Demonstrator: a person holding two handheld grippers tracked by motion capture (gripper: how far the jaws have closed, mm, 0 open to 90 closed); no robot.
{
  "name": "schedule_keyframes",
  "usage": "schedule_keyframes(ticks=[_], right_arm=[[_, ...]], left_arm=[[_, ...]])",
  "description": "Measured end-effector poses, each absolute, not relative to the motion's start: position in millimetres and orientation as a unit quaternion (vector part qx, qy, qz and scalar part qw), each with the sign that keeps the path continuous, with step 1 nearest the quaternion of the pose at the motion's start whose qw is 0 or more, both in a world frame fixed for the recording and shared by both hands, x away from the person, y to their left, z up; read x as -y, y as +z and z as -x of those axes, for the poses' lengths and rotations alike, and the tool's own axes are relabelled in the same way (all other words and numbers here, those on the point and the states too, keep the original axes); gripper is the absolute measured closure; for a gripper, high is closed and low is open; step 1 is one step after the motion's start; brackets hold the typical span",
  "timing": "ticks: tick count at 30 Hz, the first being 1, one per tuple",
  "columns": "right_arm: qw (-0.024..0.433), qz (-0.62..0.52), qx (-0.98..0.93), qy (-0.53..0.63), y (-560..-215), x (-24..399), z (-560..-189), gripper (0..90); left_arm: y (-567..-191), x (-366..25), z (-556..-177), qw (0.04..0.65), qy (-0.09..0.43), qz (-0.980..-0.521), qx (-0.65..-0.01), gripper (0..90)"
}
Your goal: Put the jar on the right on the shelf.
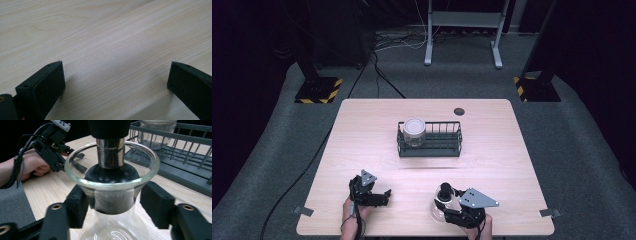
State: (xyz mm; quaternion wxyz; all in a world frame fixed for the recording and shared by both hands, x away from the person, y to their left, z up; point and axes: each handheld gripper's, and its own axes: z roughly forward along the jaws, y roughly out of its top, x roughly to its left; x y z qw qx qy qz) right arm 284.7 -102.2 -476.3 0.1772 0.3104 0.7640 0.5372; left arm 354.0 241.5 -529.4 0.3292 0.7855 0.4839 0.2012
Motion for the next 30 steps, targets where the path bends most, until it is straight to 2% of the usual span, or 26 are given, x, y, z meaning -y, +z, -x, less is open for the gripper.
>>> schedule_keyframes(ticks=[3,8,30], right_arm=[[0.175,-0.305,-0.764,0.541,-477,102,-284,49.0],[0.19,-0.301,-0.767,0.533,-475,101,-283,50.6],[0.208,-0.309,-0.762,0.529,-460,109,-294,51.0]], left_arm=[[-529,-242,-354,0.329,0.201,-0.785,-0.484,0.9],[-529,-242,-354,0.329,0.201,-0.786,-0.484,0.9],[-529,-242,-354,0.329,0.201,-0.786,-0.483,1.1]])
